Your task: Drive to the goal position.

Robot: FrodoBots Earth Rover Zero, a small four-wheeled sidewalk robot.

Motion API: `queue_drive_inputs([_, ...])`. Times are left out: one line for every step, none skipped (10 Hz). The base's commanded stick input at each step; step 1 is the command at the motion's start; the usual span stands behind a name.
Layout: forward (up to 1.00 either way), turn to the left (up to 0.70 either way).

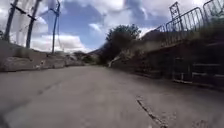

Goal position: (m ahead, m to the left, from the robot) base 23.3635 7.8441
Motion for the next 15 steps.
queue_drive_inputs([1.0,0.0])
queue_drive_inputs([1.0,0.0])
queue_drive_inputs([1.0,0.0])
queue_drive_inputs([1.0,0.0])
queue_drive_inputs([1.0,0.0])
queue_drive_inputs([1.0,0.0])
queue_drive_inputs([1.0,0.0])
queue_drive_inputs([1.0,0.0])
queue_drive_inputs([1.0,0.0])
queue_drive_inputs([1.0,0.0])
queue_drive_inputs([1.0,0.0])
queue_drive_inputs([1.0,0.0])
queue_drive_inputs([1.0,0.0])
queue_drive_inputs([1.0,0.0])
queue_drive_inputs([1.0,0.0])
